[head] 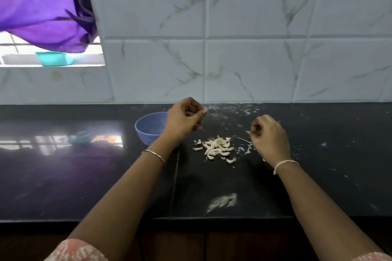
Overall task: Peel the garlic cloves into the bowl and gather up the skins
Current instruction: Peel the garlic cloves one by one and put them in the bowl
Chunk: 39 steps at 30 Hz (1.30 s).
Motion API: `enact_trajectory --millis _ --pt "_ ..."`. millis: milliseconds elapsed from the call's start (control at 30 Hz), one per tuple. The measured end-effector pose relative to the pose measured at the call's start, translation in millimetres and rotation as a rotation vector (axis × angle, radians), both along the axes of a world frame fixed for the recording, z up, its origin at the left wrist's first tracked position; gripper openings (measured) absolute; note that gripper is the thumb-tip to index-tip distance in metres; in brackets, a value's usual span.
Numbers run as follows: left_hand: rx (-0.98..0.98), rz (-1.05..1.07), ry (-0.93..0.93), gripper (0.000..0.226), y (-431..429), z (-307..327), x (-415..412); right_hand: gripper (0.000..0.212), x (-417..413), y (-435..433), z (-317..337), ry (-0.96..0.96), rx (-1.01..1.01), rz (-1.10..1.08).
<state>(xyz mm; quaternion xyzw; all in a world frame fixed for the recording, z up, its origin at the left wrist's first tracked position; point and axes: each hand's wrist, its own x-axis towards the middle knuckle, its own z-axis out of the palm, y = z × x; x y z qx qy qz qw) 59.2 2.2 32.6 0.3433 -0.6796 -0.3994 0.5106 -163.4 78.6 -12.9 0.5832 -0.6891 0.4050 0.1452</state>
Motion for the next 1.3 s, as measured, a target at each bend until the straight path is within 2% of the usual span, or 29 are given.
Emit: enact_trajectory --millis 67,200,333,433,500,600,667,767,867,967,1100,1233,1300 --pt "-0.054 0.131 -0.12 0.014 -12.2 8.2 31.3 0.019 6.4 -0.5 1.1 0.037 0.005 0.054" --pt "-0.14 0.295 -0.542 0.012 -33.0 9.2 73.7 0.023 14.7 -6.5 3.9 0.049 0.075 0.098" --pt "-0.163 0.341 -0.876 0.008 -41.2 4.3 78.4 0.002 18.5 -5.4 6.9 0.036 0.143 0.092" --pt "-0.172 0.364 -1.013 0.013 -39.0 5.2 72.7 0.023 18.3 -2.8 9.4 0.064 0.209 0.129" --pt "-0.217 0.406 -1.004 0.018 -36.0 7.9 68.1 0.032 17.8 -0.4 10.7 0.071 0.278 0.202" --pt "-0.303 0.426 -0.873 0.012 -28.7 14.0 58.6 0.025 17.8 7.8 11.0 0.017 0.346 0.34" --pt "-0.355 0.36 -0.783 0.005 -18.9 17.4 49.6 0.018 20.1 13.7 10.8 -0.021 0.372 0.408" --pt "-0.404 0.134 -0.724 0.007 1.5 17.7 30.4 0.012 26.7 17.7 10.5 -0.028 0.427 0.46" --pt "-0.398 -0.079 -0.853 0.011 16.8 6.4 10.5 0.015 37.5 17.1 8.5 0.044 0.462 0.473" --pt "-0.375 -0.159 -1.028 0.019 19.4 -13.9 2.4 0.017 45.0 13.2 2.9 0.163 0.472 0.453" --pt "-0.27 -0.179 -0.979 0.02 14.8 -31.5 6.8 0.014 46.6 8.5 -2.4 0.143 0.479 0.478" --pt "-0.266 -0.19 -0.93 0.018 10.5 -38.6 8.4 0.01 46.9 5.5 -6.0 0.13 0.449 0.469" --pt "-0.302 -0.166 -0.925 0.017 9.0 -43.3 8.3 0.009 46.4 4.8 -9.4 0.061 0.402 0.459"
